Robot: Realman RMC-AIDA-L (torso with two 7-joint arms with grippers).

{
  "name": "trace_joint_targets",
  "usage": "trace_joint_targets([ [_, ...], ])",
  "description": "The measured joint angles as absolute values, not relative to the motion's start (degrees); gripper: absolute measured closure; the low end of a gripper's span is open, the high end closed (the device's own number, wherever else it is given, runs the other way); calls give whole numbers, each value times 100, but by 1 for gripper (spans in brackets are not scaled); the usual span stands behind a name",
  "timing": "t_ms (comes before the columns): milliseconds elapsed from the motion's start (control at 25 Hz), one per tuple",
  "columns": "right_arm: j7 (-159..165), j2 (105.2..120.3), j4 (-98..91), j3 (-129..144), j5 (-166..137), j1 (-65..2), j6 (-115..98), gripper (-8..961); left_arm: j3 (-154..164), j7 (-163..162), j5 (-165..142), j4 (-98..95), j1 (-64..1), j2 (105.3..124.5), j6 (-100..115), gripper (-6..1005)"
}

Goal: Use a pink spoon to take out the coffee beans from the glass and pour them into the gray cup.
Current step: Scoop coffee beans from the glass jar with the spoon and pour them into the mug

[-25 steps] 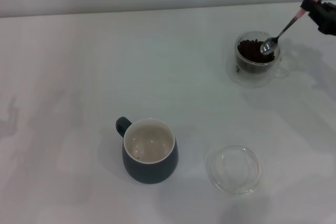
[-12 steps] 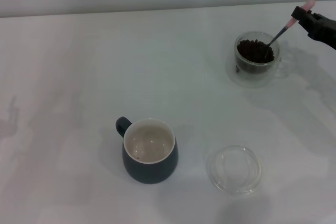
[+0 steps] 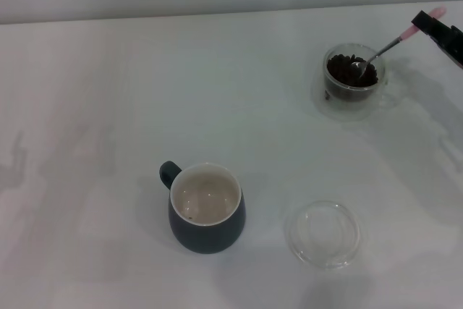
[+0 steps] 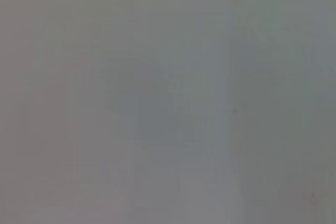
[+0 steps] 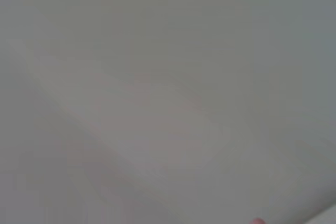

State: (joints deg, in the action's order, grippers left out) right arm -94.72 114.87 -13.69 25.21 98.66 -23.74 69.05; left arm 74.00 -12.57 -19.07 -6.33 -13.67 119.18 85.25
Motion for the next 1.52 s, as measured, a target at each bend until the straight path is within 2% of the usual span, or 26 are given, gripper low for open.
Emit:
trace_joint_targets([
  [560, -8911, 11486, -835, 2513, 10453, -2397, 6440, 810, 7400, -1257, -1908, -633, -1396, 11911, 8525, 591],
  [1520, -8318, 11477, -860, 2625, 10525, -2340, 6950, 809, 7400, -1249, -1907, -580, -1410, 11909, 8525, 590],
])
